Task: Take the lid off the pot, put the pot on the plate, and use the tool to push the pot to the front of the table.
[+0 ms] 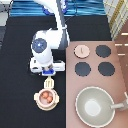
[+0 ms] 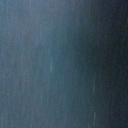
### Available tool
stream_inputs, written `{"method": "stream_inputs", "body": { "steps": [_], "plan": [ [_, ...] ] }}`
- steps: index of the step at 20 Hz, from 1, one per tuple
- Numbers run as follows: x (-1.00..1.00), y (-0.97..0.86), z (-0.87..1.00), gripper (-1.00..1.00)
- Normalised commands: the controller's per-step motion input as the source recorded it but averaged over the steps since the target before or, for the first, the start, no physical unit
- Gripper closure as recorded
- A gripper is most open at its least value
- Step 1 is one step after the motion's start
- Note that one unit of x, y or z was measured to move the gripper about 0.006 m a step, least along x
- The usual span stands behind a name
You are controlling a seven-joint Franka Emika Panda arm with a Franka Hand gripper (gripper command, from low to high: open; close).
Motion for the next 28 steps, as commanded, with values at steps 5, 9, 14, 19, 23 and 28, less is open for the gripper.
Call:
{"method": "stream_inputs", "body": {
  "steps": [5,9,14,19,23,28],
  "plan": [
    [1.00,0.00,0.30,1.00],
    [1.00,0.00,0.21,1.00],
    [1.00,0.00,0.07,1.00],
    [1.00,0.00,0.20,1.00],
    [0.81,0.03,0.60,1.00],
    [-0.42,0.21,0.89,1.00]
  ]
}}
